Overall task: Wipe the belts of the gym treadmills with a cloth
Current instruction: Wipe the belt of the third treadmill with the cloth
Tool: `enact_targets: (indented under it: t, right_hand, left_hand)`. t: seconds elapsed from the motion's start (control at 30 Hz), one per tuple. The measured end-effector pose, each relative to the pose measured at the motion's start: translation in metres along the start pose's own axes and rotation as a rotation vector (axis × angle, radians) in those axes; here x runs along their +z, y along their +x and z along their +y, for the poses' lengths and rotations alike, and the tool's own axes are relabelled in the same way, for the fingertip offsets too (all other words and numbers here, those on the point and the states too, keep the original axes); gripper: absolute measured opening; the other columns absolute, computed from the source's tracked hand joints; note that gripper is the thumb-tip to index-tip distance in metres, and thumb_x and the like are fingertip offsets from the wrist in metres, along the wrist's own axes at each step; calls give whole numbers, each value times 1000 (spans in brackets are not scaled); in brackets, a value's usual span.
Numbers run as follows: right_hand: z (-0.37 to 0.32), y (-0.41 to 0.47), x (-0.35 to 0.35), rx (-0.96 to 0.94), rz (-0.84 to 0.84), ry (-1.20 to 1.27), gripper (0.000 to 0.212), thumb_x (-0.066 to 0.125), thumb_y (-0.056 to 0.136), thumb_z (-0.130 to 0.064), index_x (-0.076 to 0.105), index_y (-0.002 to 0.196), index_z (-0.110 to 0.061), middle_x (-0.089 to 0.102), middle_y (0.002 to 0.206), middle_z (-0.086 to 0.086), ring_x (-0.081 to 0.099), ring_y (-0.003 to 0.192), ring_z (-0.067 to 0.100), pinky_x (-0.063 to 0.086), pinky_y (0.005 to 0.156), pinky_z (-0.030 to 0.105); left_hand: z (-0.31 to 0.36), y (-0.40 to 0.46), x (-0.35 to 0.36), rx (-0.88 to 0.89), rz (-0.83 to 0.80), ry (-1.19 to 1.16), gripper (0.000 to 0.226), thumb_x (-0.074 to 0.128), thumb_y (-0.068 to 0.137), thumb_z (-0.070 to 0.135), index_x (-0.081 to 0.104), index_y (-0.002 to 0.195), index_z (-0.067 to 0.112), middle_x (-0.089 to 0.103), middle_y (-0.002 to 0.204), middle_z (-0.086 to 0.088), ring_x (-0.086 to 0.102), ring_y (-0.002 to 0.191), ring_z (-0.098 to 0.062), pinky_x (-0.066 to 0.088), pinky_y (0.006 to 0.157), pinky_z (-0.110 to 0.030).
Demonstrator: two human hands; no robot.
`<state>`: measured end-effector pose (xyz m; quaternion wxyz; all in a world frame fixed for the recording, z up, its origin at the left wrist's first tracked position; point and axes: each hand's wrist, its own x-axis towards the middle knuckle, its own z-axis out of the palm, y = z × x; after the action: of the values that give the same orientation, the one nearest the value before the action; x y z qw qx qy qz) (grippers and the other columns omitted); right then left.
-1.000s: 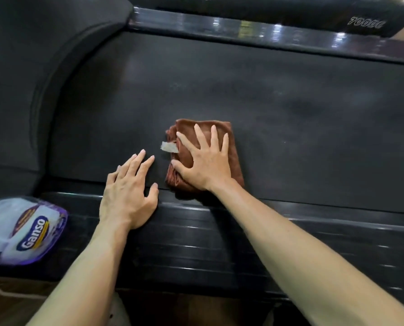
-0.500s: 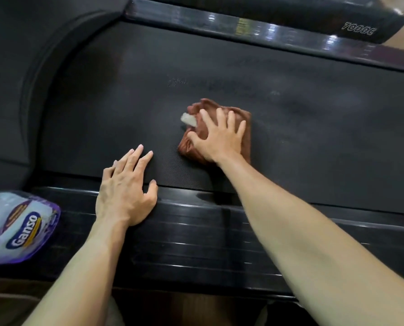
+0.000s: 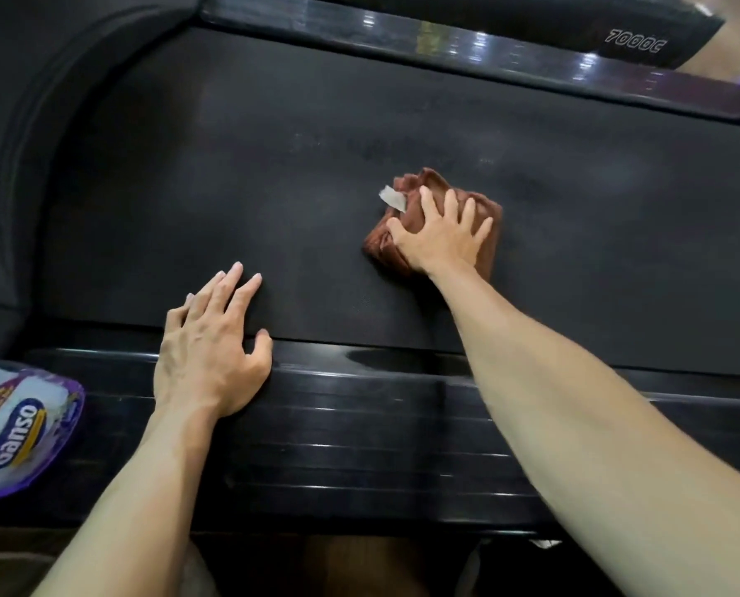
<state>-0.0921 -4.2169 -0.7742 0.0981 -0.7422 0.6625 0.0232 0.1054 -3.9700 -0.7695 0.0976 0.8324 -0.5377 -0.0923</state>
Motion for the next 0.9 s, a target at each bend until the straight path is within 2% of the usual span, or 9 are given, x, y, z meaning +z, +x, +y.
enact_targets:
  t: [0.13, 0.23, 0.3, 0.4, 0.47, 0.53, 0.73, 0.83, 0.9]
  right_hand:
    - [-41, -22, 11, -314, -35, -50, 84, 34, 92, -80, 16, 164, -41, 5, 175, 6, -3, 160, 35, -4, 125, 64]
    - [-31, -79, 22, -453, -5, -30, 90, 25, 84, -86, 18, 163, -45, 8, 175, 3, -2, 160, 32, -3, 126, 61]
    - [-4, -100, 26, -404, 24, -34, 92, 20, 81, -88, 18, 163, -45, 9, 174, 3, 0, 160, 33, -2, 127, 59]
    - [32, -79, 16, -140, -3, -61, 91, 25, 87, -87, 10, 165, -43, 2, 175, 7, -4, 159, 37, -6, 126, 59]
    - [34, -42, 3, 13, -36, -33, 90, 30, 90, -85, 9, 165, -41, 0, 174, 9, -5, 159, 39, -7, 125, 61]
    - [18, -6, -6, 49, -56, -18, 90, 31, 91, -83, 12, 166, -36, 3, 174, 10, -4, 158, 42, -6, 124, 64]
    - [-56, -15, 9, -290, -62, -53, 90, 31, 90, -85, 16, 165, -38, 1, 175, 9, -7, 159, 39, -7, 124, 64]
    - [-46, -74, 21, -444, -16, -50, 94, 29, 83, -89, 19, 164, -42, 5, 175, 6, -5, 160, 36, -4, 125, 62]
    - [-18, -101, 27, -407, 24, -49, 96, 22, 79, -90, 20, 163, -43, 8, 174, 5, -1, 160, 36, -2, 126, 60]
  left_hand:
    - [1, 0, -1, 1, -9, 4, 72, 55, 94, 38, 28, 160, 32, 15, 171, 9, 10, 157, -9, 17, 123, -39]
    - [2, -1, -1, 4, -4, 7, 72, 56, 94, 38, 29, 160, 31, 17, 170, 8, 12, 157, -11, 19, 123, -41]
    - [1, -1, -1, 6, -1, 5, 71, 57, 94, 37, 30, 160, 31, 17, 170, 8, 13, 157, -11, 19, 123, -42]
    - [2, -2, 0, 7, -3, 7, 71, 54, 95, 38, 28, 160, 31, 15, 171, 8, 10, 157, -10, 17, 124, -40]
    - [2, -2, -1, 4, -2, 7, 71, 53, 95, 38, 27, 161, 31, 14, 171, 9, 9, 157, -9, 15, 124, -39]
    - [1, -2, 0, -4, 1, 5, 71, 53, 95, 38, 27, 161, 32, 14, 171, 10, 9, 157, -8, 15, 123, -38]
    - [1, -1, -1, -8, -7, -5, 71, 55, 95, 38, 29, 160, 33, 14, 171, 11, 10, 156, -8, 17, 123, -38]
    - [2, 0, -2, -7, -7, -6, 71, 54, 94, 39, 28, 160, 33, 14, 171, 11, 10, 156, -8, 17, 123, -38]
    - [3, 0, -3, -5, -10, -1, 71, 54, 95, 39, 28, 160, 33, 14, 171, 11, 10, 156, -8, 18, 123, -39]
